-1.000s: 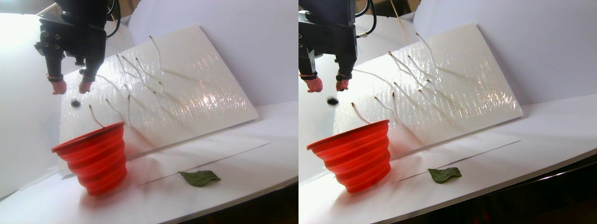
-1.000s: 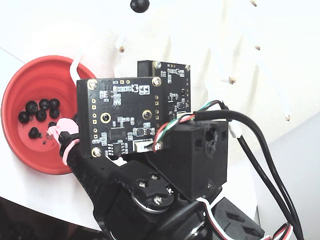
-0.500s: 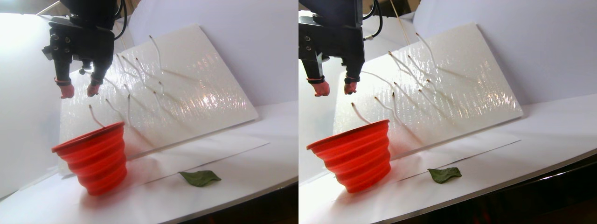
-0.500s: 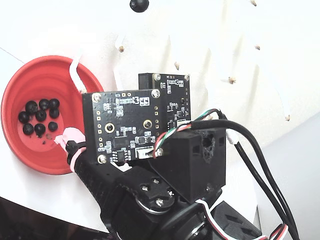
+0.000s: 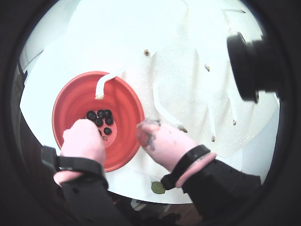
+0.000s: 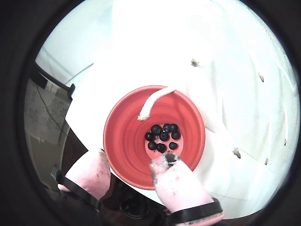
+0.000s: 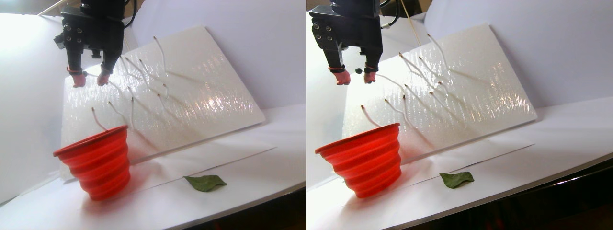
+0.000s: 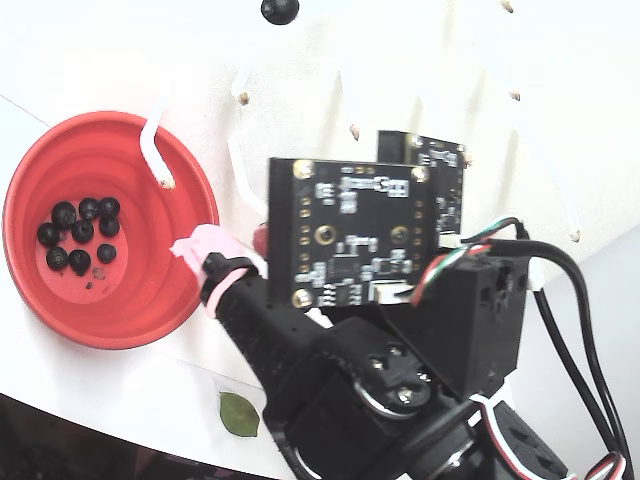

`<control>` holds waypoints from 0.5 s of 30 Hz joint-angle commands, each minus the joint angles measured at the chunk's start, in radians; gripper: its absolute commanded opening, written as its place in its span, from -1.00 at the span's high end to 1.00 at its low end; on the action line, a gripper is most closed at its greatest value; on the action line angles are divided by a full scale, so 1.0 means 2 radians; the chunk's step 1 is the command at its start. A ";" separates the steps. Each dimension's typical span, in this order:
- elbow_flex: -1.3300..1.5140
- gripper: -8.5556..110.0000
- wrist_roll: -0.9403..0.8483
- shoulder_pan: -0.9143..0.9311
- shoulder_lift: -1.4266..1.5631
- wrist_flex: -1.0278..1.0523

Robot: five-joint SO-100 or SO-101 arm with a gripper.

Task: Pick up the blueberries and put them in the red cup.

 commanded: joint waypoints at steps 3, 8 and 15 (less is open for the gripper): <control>-0.044 0.59 -0.007 0.000 0.059 -0.002; -0.057 0.59 -0.002 -0.002 0.065 -0.009; -0.081 0.59 -0.003 -0.004 0.057 -0.028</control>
